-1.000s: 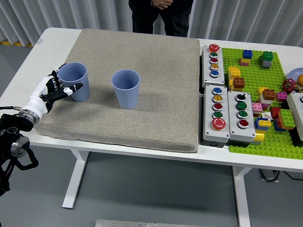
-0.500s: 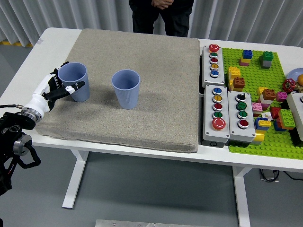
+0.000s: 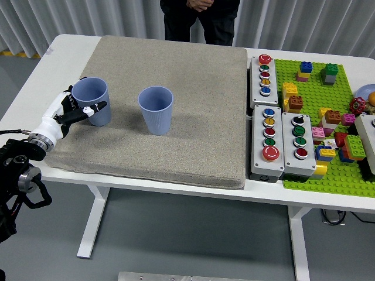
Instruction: Pick cup pour cup place
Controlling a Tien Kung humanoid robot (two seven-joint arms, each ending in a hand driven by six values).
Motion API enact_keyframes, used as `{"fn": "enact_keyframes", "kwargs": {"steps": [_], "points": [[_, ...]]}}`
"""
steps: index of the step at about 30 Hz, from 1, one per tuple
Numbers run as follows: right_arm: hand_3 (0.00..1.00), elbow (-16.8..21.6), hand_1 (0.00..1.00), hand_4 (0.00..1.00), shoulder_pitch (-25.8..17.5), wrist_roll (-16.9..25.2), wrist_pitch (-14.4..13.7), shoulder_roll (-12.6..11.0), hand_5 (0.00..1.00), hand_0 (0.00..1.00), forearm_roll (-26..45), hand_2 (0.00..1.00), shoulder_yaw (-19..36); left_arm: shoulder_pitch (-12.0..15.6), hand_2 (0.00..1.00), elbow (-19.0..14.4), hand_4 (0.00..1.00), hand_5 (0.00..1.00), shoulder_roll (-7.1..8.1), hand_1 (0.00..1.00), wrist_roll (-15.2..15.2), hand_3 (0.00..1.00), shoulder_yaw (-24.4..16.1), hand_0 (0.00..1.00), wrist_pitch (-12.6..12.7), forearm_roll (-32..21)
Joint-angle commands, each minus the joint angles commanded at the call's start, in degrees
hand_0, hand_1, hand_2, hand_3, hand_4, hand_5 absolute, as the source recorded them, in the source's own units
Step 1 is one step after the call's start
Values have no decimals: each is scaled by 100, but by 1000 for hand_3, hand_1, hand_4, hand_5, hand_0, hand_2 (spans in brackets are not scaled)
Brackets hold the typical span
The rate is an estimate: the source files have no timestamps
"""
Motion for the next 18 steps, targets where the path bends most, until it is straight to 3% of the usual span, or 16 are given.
{"fn": "enact_keyframes", "kwargs": {"steps": [18], "points": [[705,0,694,324,-36,-10,6,7,281,725,-56,747,34,-29,998,125,971,179,-25,939,4,998,42,961,6,-33]]}}
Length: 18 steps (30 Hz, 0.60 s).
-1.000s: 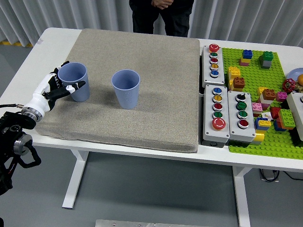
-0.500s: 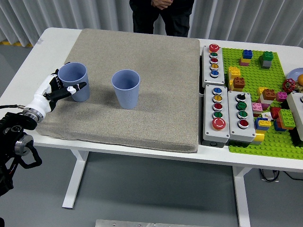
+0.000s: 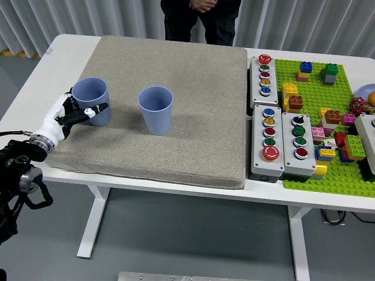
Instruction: Pick cup pour cup place
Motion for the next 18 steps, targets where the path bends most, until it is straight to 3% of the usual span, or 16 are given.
{"fn": "enact_keyframes", "kwargs": {"steps": [18], "points": [[704,0,694,323,-17,-5,4,-2,279,725,-30,746,20,-30,998,-7,968,175,8,933,0,998,76,956,33,-10]]}}
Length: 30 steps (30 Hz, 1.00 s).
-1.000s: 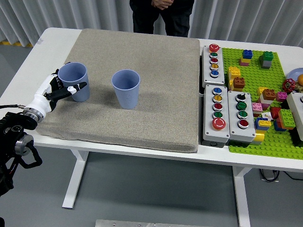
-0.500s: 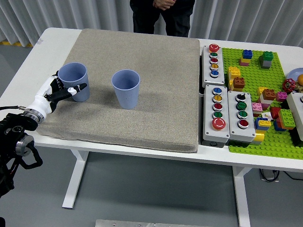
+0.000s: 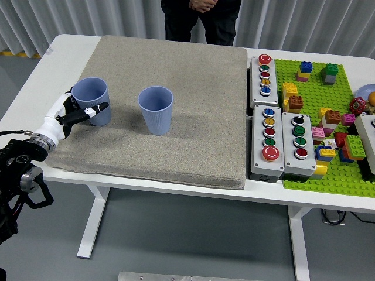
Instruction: Pick cup pour cup place
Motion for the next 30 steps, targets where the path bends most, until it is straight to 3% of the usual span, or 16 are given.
{"fn": "enact_keyframes", "kwargs": {"steps": [6,7,21,24,25,26,30], "points": [[705,0,695,323,2,-1,-2,4,279,725,-12,746,11,-19,998,-1,965,174,-9,931,-2,998,27,954,32,34],[705,0,695,323,10,-1,-1,3,280,725,-11,746,11,-34,998,-7,962,170,-12,843,-3,998,35,874,37,45],[705,0,694,323,40,4,-2,-1,281,725,26,746,-8,-125,926,4,959,171,-99,786,-20,998,143,844,151,126],[705,0,694,323,42,2,-1,-1,281,725,21,746,-8,-108,926,-4,959,171,-121,786,-49,998,152,844,271,157],[705,0,694,323,42,3,-2,0,281,725,28,746,-9,-100,809,-9,952,164,-128,708,-58,901,150,789,306,170],[705,0,694,323,41,3,-2,0,281,725,29,746,-10,-98,809,-11,952,164,-130,708,-60,901,150,789,315,173],[705,0,694,323,51,3,2,-4,281,725,14,746,-2,-30,809,-68,952,164,-209,708,-188,901,140,789,815,184]]}}
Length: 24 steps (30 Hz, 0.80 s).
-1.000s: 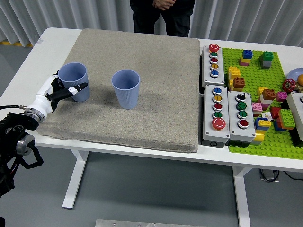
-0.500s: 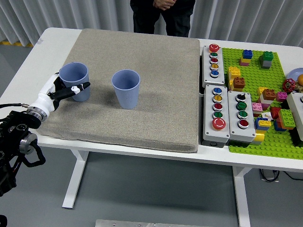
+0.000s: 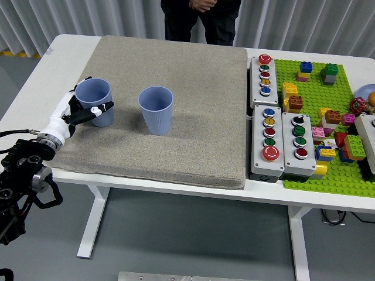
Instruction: Pick cup pour cup place
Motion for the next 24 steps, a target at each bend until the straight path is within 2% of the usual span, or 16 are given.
{"fn": "enact_keyframes", "kwargs": {"steps": [1,2,6,7,17,24], "points": [[706,0,694,324,3,-1,0,0,282,724,-3,746,1,6,612,-2,948,157,-9,578,-14,643,3,690,73,-3],[706,0,694,324,5,0,1,-1,282,724,4,746,0,20,612,-15,948,157,-29,578,-50,643,5,690,178,-16],[706,0,694,324,8,-2,1,-1,282,724,13,746,-6,72,612,-69,948,157,-68,578,-103,643,21,690,326,-36],[706,0,695,324,8,-2,1,0,282,725,17,746,-7,78,535,-78,948,151,-76,532,-106,555,26,640,337,-40],[706,0,695,324,1,-4,4,-1,283,724,8,746,-4,90,530,-144,943,154,-90,536,-75,556,59,639,281,46],[706,0,695,324,-13,-7,11,-3,282,724,-32,746,17,142,528,-371,942,156,-82,541,-107,552,-16,641,475,163]]}}
